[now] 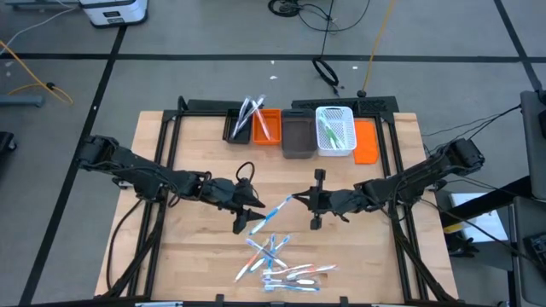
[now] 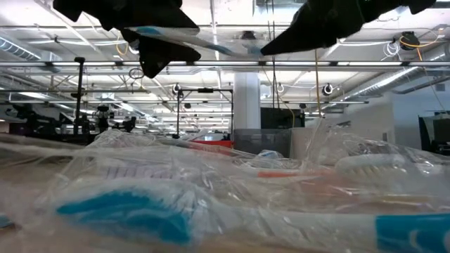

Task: Pick & Place Toothbrushes
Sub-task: Put the blue toothbrush into the black bin

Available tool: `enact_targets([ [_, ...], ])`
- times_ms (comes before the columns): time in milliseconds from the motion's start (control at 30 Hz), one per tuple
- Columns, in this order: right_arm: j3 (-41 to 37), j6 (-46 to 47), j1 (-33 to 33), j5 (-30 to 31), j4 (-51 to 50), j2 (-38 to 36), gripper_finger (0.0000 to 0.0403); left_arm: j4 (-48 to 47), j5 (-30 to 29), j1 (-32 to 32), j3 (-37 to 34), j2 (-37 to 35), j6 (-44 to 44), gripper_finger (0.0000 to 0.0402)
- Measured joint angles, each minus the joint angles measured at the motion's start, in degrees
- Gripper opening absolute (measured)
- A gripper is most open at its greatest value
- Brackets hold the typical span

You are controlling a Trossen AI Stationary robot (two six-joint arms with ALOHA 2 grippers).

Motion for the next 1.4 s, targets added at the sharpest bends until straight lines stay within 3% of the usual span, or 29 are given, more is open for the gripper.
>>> enact_targets([
  [600,-0.02,-5.44,-2.23,0.31,6.21,0.16,0.0000,1.73,0.38,0.00,0.00,0.46,0.20,0.0188],
  [1400,-0.02,-1.28,-1.90,-0.14,0.43,0.54,0.0000,5.63,-0.74,2.94,-0.02,0.50,-1.33,0.0188],
])
